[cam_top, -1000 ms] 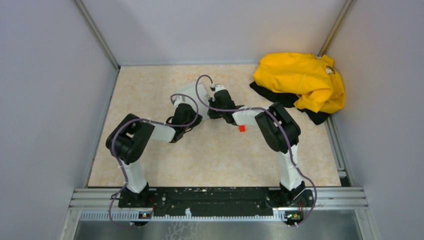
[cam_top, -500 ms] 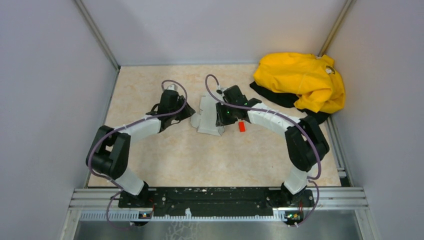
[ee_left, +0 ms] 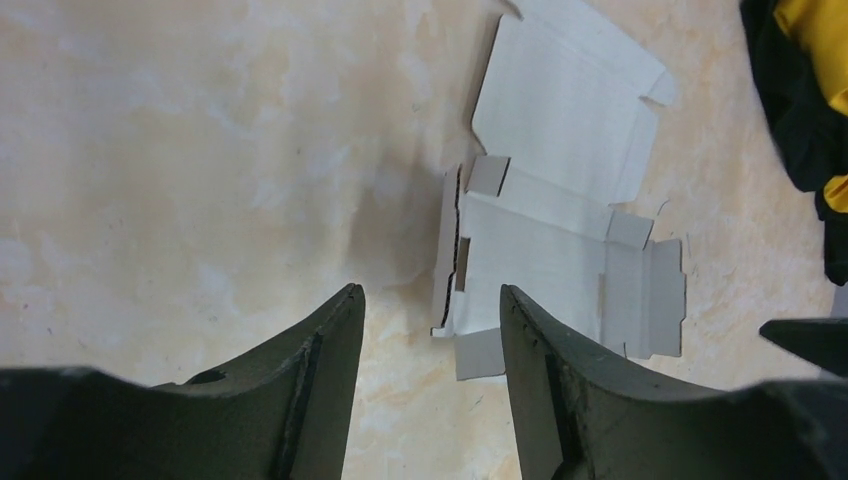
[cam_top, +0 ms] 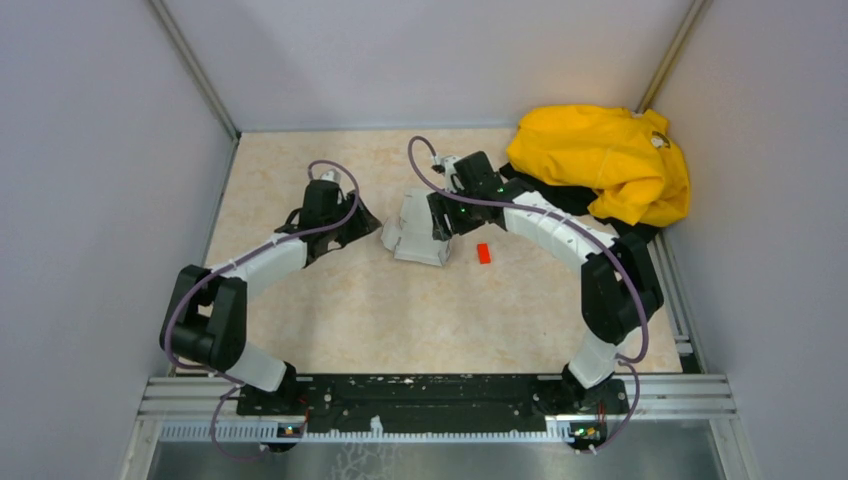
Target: Fold the paper box
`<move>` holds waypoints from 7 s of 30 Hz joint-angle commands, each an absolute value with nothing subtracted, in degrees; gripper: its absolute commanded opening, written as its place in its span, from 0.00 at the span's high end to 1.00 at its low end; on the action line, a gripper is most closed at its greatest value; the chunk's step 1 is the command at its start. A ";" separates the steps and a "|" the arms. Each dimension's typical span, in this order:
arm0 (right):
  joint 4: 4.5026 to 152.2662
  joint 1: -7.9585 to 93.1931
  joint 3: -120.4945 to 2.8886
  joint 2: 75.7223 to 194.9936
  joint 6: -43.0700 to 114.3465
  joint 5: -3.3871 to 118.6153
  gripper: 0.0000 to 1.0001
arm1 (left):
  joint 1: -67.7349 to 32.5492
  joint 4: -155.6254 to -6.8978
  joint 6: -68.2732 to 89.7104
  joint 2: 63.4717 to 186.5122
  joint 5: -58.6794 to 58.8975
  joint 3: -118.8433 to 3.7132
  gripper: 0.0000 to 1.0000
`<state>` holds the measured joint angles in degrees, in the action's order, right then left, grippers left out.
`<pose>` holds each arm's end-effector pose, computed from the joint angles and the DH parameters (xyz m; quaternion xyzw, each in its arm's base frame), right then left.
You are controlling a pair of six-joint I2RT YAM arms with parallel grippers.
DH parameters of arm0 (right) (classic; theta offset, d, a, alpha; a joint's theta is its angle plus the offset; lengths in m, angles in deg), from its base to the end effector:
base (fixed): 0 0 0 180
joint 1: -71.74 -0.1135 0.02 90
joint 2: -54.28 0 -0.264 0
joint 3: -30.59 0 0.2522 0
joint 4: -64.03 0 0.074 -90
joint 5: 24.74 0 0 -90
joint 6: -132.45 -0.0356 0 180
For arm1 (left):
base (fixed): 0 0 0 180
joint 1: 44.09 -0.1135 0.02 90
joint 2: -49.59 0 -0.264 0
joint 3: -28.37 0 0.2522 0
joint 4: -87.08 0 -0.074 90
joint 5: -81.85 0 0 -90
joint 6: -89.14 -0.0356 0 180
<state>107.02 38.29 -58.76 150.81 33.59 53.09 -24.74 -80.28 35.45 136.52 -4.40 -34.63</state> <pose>0.3045 0.2102 0.2607 -0.2344 0.9058 0.2152 0.2799 0.3053 -0.1097 0.2096 -0.1171 0.8852 -0.2356 0.3837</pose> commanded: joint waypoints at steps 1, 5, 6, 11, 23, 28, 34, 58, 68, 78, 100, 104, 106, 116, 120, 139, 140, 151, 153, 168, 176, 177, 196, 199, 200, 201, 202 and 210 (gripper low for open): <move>107.13 38.64 -64.61 152.92 40.07 55.21 0.39 | -24.84 -79.42 35.45 134.98 -1.82 -31.95 0.40; 108.14 38.66 -66.84 154.65 41.11 56.93 0.39 | -24.91 -79.38 36.31 132.29 -0.12 -28.95 0.39; 108.24 38.66 -67.17 155.10 41.23 58.04 0.39 | -24.87 -77.66 36.36 130.95 -0.07 -28.40 0.39; 107.65 38.71 -69.46 158.75 42.16 60.90 0.40 | -24.84 -75.89 36.69 124.37 0.91 -25.16 0.39; 95.36 47.27 -70.75 168.10 42.90 54.97 0.39 | -22.21 -76.00 39.26 118.25 4.92 -19.05 0.37; 93.18 49.39 -72.15 171.18 40.47 53.45 0.38 | -16.99 -80.16 43.07 121.65 2.90 -17.16 0.38; 91.29 51.39 -76.06 176.30 40.23 50.75 0.37 | -12.15 -85.65 46.41 129.46 1.49 -18.75 0.39; 83.32 52.65 -61.28 171.76 36.26 39.81 0.49 | -14.28 -85.12 44.36 144.86 -10.61 -33.91 0.40; 83.25 47.55 -51.33 163.25 33.89 39.59 0.52 | -20.71 -82.51 40.33 148.33 -10.50 -42.52 0.40; 86.71 39.33 -52.61 159.06 32.33 32.58 0.49 | -28.19 -77.59 34.40 152.07 -8.42 -54.63 0.39; 91.58 50.28 -68.75 168.98 30.41 38.99 0.44 | -33.19 -78.13 35.56 147.28 -1.85 -41.98 0.36; 91.78 50.56 -70.89 173.17 30.63 39.62 0.44 | -33.19 -78.72 35.71 148.92 0.74 -42.07 0.02; 91.02 50.56 -70.93 174.09 30.59 39.11 0.44 | -33.19 -79.99 35.85 149.52 1.84 -42.13 0.01; 89.25 50.56 -68.60 175.06 30.83 39.15 0.52 | -34.51 -82.50 36.07 152.70 3.28 -43.00 0.42; 88.69 50.48 -67.26 174.75 30.69 38.92 0.56 | -34.60 -81.66 35.47 154.75 3.94 -45.16 0.51; 85.42 44.40 -58.12 168.95 28.42 37.37 0.65 | -33.81 -67.21 26.33 157.72 -0.58 -61.17 0.72; 85.36 44.22 -57.74 168.65 27.94 37.27 0.66 | -33.67 -66.46 26.06 157.84 -0.73 -61.80 0.75; 84.24 44.12 -52.44 163.08 21.59 33.54 0.56 | -33.87 -63.19 23.37 155.61 -5.68 -63.71 0.58; 86.74 44.81 -53.16 160.90 22.40 33.76 0.51 | -34.25 -62.28 23.22 155.88 -5.76 -64.11 0.54; 93.44 45.90 -69.49 168.02 24.35 33.41 0.85 | -39.67 -63.12 26.46 155.75 -3.43 -59.88 0.01; 88.72 45.91 -70.52 176.08 21.36 31.11 0.91 | -40.40 -63.49 25.92 157.35 -2.44 -59.66 0.66; 87.53 45.95 -69.60 176.29 20.91 31.01 0.91 | -40.40 -63.36 25.80 157.56 -2.40 -59.76 0.73; 82.88 44.51 -63.08 179.31 17.52 33.13 0.91 | -37.76 -65.24 25.77 163.05 6.67 -64.90 1.00; 82.22 44.35 -62.77 179.72 17.11 33.09 0.91 | -37.22 -66.81 25.94 162.27 7.55 -64.65 0.99; 82.03 44.26 -62.72 179.96 17.07 33.01 0.91 | -37.04 -67.42 25.95 162.15 7.71 -64.45 0.99; 81.86 44.17 -62.64 180.14 16.99 32.93 0.91 | -36.84 -67.69 25.95 162.06 7.79 -64.72 0.99; 81.76 44.11 -62.59 180.28 16.80 33.02 0.91 | -36.68 -67.69 25.95 162.10 7.98 -64.98 0.99; 80.17 43.80 -62.36 181.41 15.91 32.47 0.91 | -35.03 -68.41 25.84 162.01 8.84 -64.94 0.99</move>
